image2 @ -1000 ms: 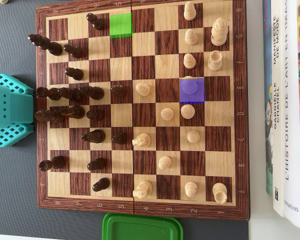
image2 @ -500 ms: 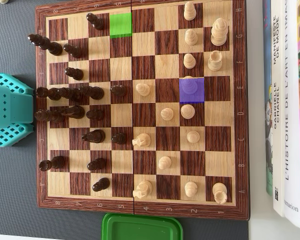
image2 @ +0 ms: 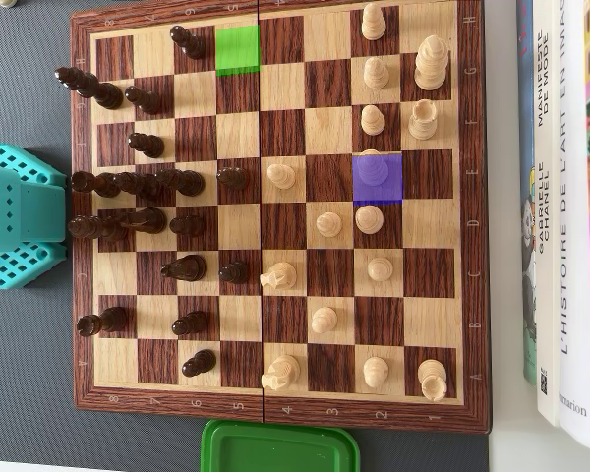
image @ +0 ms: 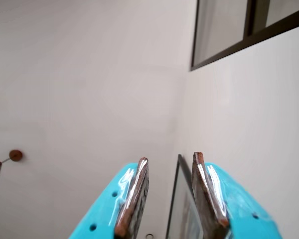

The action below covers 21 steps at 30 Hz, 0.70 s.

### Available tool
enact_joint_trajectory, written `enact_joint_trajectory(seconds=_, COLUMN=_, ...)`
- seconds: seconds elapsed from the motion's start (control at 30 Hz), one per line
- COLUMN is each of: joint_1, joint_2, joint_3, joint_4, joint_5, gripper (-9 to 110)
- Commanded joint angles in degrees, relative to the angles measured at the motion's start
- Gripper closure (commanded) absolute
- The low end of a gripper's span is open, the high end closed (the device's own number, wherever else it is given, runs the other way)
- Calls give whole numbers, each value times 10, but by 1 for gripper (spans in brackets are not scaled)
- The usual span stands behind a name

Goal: Play chess

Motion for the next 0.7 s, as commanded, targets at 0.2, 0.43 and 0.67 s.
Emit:
enact_joint_trajectory(seconds=0.2, joint_1=3, joint_2=-7, joint_3=11, joint_4=0, joint_5=-2, gripper=88)
enact_joint_trajectory(seconds=0.43, joint_1=-3, joint_2=-5, joint_3=5, joint_4=32, joint_5=-2, gripper=88)
enact_joint_trajectory(seconds=0.67, joint_1=3, joint_2=-5, joint_3=-22, joint_4=89, joint_5=-2, gripper=88)
